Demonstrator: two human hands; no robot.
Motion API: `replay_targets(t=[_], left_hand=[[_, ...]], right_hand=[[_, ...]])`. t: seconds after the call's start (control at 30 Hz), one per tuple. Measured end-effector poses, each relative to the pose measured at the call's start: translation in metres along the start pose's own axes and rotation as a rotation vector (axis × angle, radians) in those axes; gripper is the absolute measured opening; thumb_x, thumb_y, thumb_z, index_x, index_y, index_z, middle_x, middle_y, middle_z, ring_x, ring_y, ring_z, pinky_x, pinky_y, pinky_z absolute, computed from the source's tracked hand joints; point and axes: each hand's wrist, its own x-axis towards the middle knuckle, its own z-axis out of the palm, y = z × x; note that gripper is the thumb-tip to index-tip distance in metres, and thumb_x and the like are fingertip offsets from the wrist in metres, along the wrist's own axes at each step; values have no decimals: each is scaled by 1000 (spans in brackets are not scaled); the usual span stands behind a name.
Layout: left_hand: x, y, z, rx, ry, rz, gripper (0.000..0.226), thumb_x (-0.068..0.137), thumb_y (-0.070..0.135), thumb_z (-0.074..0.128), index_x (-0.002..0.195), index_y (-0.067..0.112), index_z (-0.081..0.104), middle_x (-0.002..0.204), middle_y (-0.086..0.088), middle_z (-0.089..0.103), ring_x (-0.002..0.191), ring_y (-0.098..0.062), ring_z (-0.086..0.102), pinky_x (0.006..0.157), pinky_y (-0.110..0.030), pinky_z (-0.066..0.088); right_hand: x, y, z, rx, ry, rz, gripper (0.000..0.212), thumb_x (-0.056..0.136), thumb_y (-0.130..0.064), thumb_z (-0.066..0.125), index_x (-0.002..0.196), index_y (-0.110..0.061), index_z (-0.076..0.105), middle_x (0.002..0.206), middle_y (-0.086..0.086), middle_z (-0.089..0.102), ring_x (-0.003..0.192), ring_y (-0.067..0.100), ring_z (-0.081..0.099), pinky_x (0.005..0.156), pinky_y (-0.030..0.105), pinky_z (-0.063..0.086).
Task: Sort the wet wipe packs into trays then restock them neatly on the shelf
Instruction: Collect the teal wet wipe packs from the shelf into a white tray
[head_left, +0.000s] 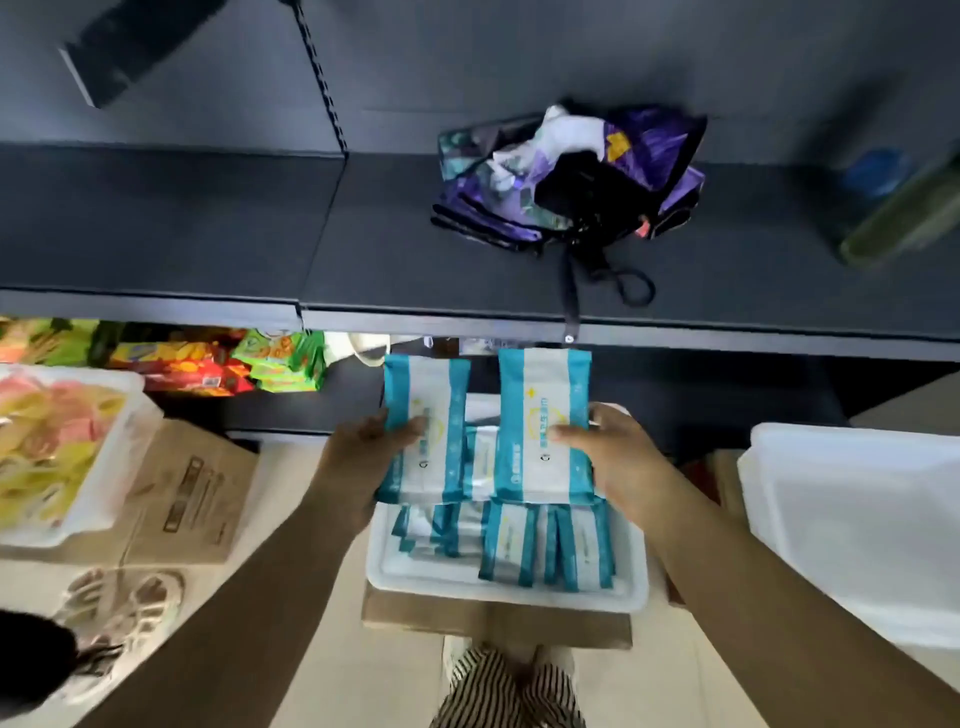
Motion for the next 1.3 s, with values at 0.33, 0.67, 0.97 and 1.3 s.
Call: replay_targets(t=[0.33, 0.67, 0.97, 1.3], left_hand=[[83, -209, -28, 220, 197, -322, 34, 72, 17, 79, 100, 6, 64, 96, -14, 69, 89, -34, 66, 86, -51, 52], [130, -293, -34, 570, 165, -191, 33, 77, 30, 74, 102, 12, 61, 94, -5, 61, 86, -24, 59, 69, -28, 52], [117, -301, -26, 807, 238, 15, 52, 87, 32, 61, 130, 8, 43, 119, -11, 55, 105, -23, 52, 78, -21, 35], [65, -141, -36, 1048, -6, 371, 63, 86, 36, 62, 138, 9, 39, 133, -8, 51, 124, -27, 45, 103, -32, 32]], right_hand=[[88, 203, 24, -239, 93, 321, 12, 84, -4, 62, 84, -10, 51, 69, 3, 49, 62, 15, 46, 57, 24, 35], [143, 284, 74, -419, 82, 210, 14, 83, -4, 59, 96, -4, 60, 77, 6, 55, 72, 17, 51, 47, 13, 34], [155, 270, 78, -1074, -125, 213, 38, 91, -41, 53, 73, -8, 52, 69, 4, 54, 67, 21, 53, 63, 26, 37], [88, 95, 48, -1202, -142, -121, 40, 93, -32, 52, 123, -6, 52, 126, 12, 57, 116, 26, 53, 93, 31, 42]])
